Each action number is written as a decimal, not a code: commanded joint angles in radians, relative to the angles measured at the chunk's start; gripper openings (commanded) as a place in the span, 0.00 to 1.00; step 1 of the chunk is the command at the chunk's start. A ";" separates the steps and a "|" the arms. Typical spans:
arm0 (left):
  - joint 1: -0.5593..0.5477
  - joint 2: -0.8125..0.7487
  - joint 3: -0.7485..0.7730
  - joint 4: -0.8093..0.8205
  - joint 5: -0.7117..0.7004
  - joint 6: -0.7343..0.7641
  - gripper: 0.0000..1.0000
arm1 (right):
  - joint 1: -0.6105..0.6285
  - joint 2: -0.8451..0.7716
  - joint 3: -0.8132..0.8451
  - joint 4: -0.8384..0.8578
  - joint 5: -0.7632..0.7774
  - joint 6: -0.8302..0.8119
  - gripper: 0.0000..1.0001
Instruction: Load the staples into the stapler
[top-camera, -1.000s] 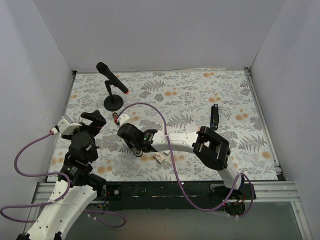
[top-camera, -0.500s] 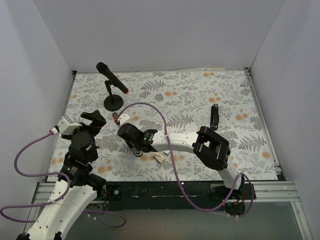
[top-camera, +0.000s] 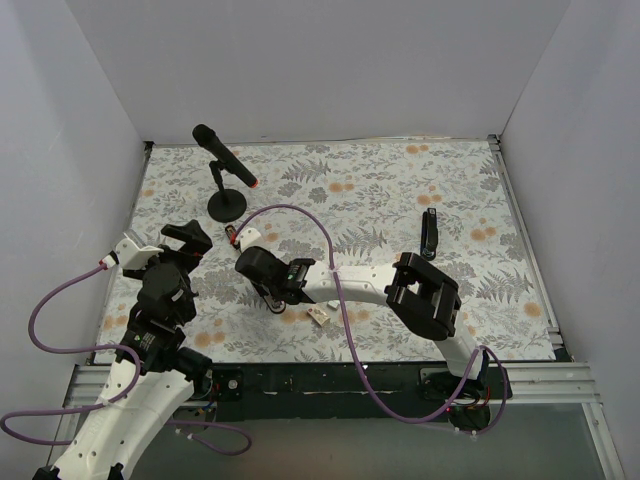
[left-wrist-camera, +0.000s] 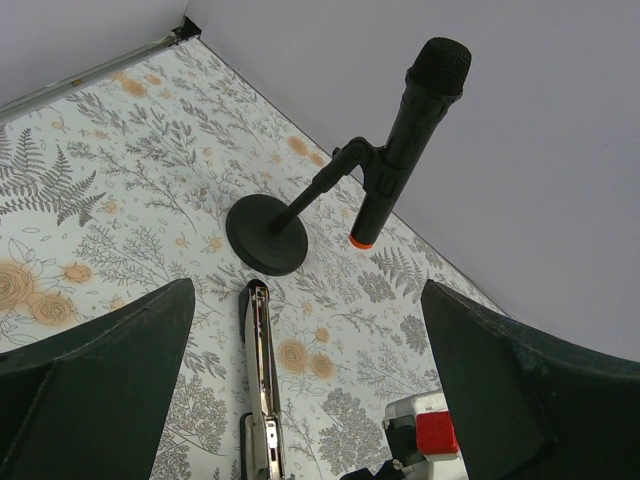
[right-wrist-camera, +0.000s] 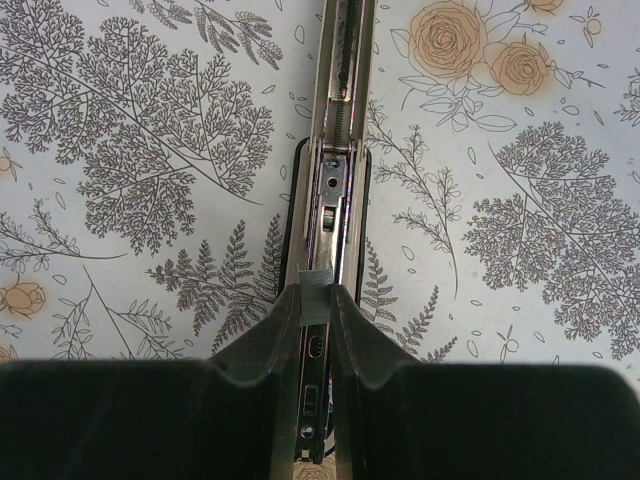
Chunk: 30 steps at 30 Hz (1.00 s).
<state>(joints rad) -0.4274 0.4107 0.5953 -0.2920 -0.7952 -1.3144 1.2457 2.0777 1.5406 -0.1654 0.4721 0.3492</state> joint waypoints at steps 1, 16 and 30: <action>0.007 -0.001 -0.008 -0.007 0.004 0.003 0.98 | -0.006 -0.002 0.012 0.004 0.017 0.020 0.12; 0.007 0.007 -0.009 -0.004 0.008 0.000 0.98 | -0.011 0.013 0.009 0.001 -0.001 0.028 0.12; 0.007 0.010 -0.011 -0.003 0.011 0.001 0.98 | -0.015 0.028 0.015 -0.008 -0.010 0.034 0.12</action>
<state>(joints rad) -0.4271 0.4122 0.5953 -0.2916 -0.7876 -1.3167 1.2354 2.0880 1.5406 -0.1772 0.4557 0.3664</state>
